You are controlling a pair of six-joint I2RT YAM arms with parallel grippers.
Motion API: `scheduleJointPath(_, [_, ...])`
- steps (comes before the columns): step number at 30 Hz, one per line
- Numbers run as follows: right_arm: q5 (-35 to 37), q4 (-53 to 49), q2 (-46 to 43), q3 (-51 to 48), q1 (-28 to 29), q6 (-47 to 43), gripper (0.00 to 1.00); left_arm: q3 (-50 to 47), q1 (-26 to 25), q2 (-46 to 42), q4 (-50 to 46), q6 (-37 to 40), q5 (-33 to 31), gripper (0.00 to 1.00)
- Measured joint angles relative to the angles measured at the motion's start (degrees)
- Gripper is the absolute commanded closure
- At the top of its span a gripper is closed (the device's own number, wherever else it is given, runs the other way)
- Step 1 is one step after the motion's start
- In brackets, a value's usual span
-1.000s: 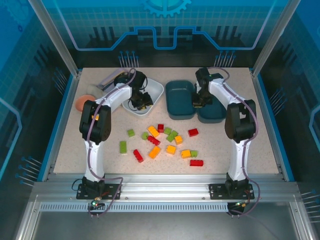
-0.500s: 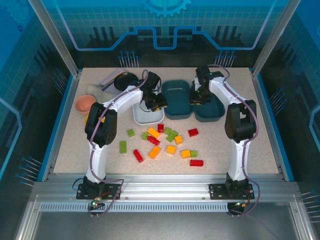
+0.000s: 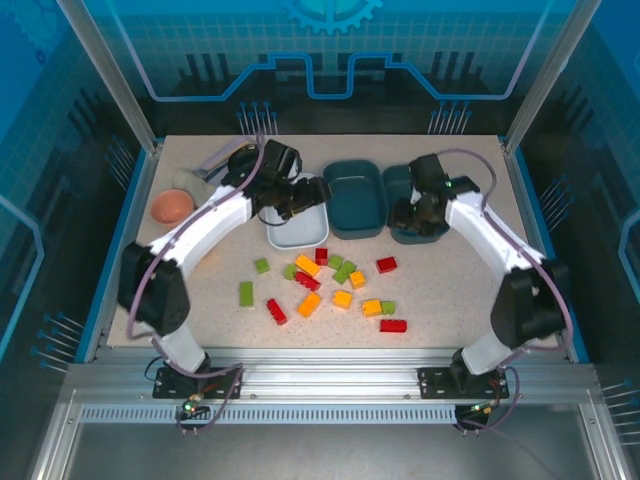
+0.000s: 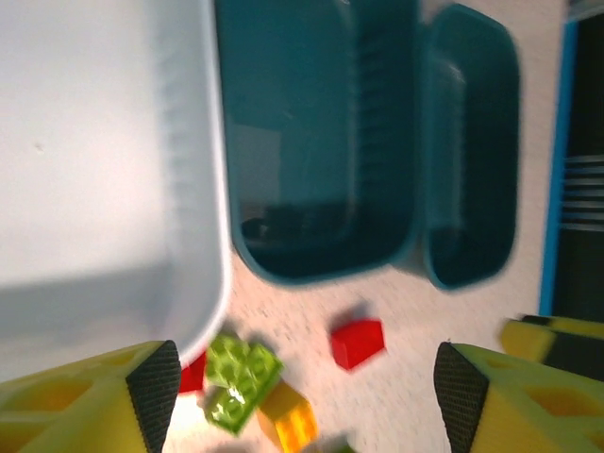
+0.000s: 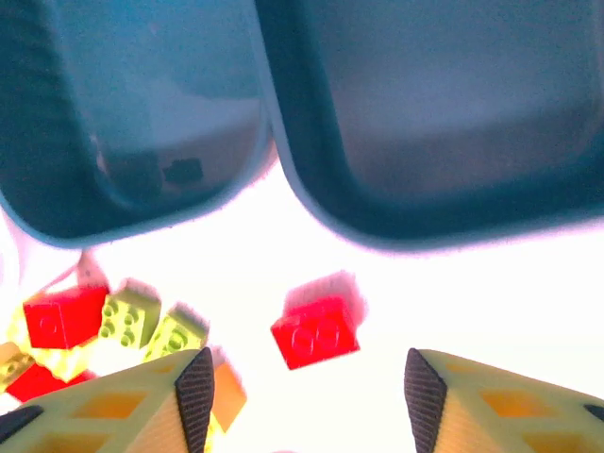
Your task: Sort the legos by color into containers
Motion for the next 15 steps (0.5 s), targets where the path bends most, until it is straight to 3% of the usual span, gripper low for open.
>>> scheduleJointPath(3, [1.14,2.27,-5.77,-9.25,3.78,9.22,0.30,-10.49,-2.82,-9.51,4.57,-0.46,1.60,0.10])
scheduleJointPath(6, [1.64,5.03,-7.02,-15.28,6.82,18.08,0.27,-20.52,-4.66,-17.20,8.07,-1.68,2.82,0.08])
scheduleJointPath(9, [2.16,6.56,-4.79,-16.37,7.50,24.74,0.25,-28.02,-5.09,-22.77,10.29,-3.69,3.06,0.08])
scheduleJointPath(15, [2.27,11.41,1.88,-16.37,7.54,31.95,0.25,-34.05,-6.08,-28.68,12.41,-6.80,3.04,0.08])
